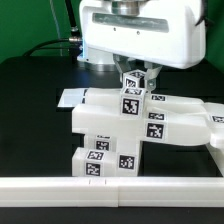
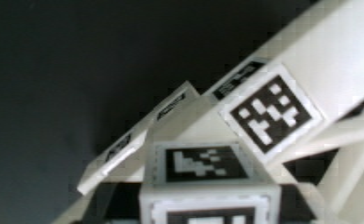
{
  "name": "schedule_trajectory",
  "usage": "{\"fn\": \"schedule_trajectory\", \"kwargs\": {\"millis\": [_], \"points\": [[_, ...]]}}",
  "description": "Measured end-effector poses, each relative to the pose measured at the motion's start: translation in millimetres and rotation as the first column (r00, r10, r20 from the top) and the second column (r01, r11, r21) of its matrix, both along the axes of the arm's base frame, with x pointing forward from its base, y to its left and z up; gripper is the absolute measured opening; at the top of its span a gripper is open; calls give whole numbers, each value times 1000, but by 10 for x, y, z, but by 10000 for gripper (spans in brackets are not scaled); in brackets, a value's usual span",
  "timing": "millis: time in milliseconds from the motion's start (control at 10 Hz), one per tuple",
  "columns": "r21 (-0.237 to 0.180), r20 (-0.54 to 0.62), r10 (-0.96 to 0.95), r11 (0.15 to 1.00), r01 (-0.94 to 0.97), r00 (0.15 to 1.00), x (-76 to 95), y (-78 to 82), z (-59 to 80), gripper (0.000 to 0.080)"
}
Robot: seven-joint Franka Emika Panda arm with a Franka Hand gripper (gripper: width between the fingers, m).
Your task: Assemble chair
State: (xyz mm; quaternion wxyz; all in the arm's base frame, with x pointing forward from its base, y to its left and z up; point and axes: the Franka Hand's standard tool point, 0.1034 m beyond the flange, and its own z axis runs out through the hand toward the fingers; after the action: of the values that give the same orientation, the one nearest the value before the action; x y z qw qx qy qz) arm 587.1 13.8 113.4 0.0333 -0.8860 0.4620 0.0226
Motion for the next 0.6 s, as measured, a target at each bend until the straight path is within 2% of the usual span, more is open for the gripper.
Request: {"fn": "schedule_trajectory", "kwargs": {"millis": [300, 600], "points": [[29, -22, -319, 947, 320, 948, 9, 16, 4, 284], [33, -32, -396, 917, 397, 918, 12, 32, 1, 291]]}}
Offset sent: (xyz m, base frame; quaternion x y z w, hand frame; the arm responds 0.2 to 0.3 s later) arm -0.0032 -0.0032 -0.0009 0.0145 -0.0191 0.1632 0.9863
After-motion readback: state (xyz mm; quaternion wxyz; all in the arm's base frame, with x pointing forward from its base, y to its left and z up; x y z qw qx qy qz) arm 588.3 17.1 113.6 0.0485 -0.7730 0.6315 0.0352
